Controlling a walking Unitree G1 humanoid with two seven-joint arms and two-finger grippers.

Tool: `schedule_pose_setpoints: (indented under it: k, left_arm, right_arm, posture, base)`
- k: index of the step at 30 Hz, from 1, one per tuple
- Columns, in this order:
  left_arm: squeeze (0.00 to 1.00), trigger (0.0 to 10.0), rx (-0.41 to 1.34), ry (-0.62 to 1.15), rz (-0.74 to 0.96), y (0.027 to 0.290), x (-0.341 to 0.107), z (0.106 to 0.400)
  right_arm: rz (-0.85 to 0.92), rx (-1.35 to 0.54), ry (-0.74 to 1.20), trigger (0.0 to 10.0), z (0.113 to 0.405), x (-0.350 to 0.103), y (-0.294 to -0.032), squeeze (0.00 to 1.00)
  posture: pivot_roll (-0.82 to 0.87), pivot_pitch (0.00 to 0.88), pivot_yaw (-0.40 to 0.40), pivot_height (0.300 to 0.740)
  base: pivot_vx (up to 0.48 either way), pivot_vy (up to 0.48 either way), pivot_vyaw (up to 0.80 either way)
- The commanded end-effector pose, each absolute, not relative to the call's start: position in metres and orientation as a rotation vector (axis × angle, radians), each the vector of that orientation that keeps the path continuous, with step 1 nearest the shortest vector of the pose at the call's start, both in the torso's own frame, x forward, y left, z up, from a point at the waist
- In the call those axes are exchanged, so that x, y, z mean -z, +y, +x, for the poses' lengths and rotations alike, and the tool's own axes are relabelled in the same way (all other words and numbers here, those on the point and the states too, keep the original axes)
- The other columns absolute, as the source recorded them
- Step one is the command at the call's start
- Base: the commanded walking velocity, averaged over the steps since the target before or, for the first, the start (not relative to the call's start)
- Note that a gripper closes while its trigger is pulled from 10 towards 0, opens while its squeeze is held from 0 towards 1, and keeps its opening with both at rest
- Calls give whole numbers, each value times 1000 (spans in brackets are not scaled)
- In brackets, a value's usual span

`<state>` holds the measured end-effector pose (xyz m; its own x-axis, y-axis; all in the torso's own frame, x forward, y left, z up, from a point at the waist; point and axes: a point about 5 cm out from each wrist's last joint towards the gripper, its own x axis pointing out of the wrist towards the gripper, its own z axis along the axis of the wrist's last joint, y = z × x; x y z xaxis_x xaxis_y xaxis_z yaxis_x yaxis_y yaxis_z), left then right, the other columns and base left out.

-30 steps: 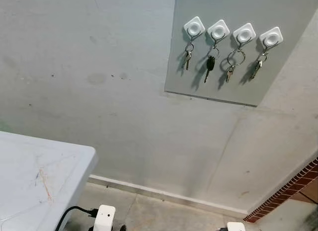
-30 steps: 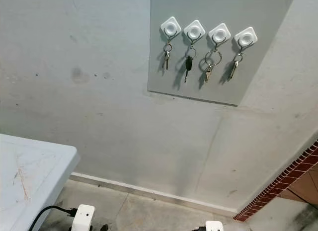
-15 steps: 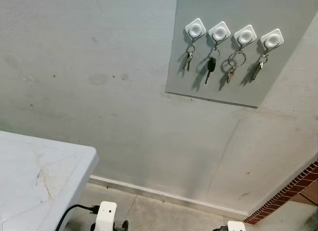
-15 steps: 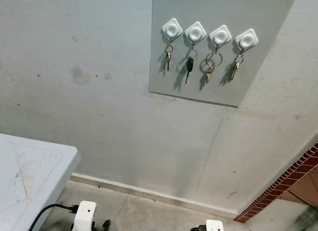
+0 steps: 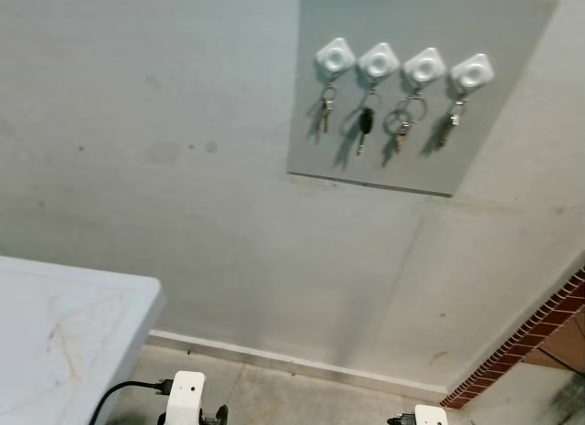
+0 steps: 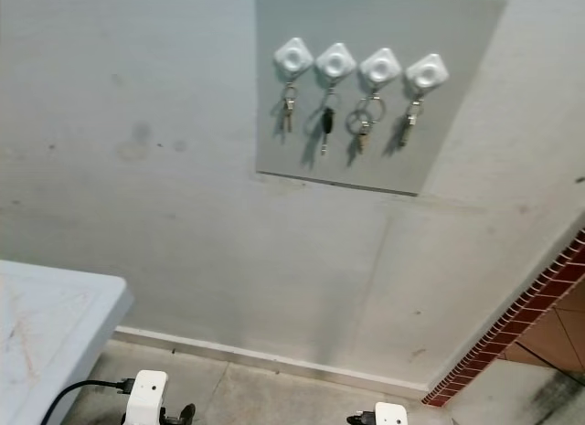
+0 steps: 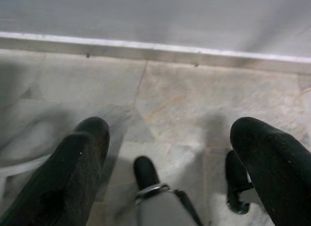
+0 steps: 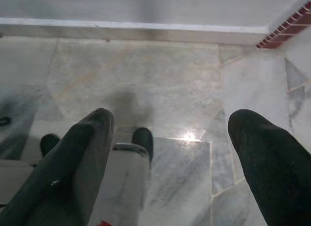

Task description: Hang keys on a hook

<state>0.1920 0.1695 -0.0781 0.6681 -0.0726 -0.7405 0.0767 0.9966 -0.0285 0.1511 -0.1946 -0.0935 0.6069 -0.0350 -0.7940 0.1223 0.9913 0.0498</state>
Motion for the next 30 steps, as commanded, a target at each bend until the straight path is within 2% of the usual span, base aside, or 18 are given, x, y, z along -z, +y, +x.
schedule_pose_setpoints:
  k: [1,30]
  left_arm:
    - [0,10000,78,845,3,171,79,191]
    - [0,10000,71,851,2,172,79,192]
  right_arm:
    - [113,98,921,10000,152,94,-194,0]
    - [123,108,918,10000,154,93,-195,0]
  posture:
    - [-3,0,-18,740]
    - [-1,0,-24,740]
  base:
    - [0,-292,0]
    - [0,-297,0]
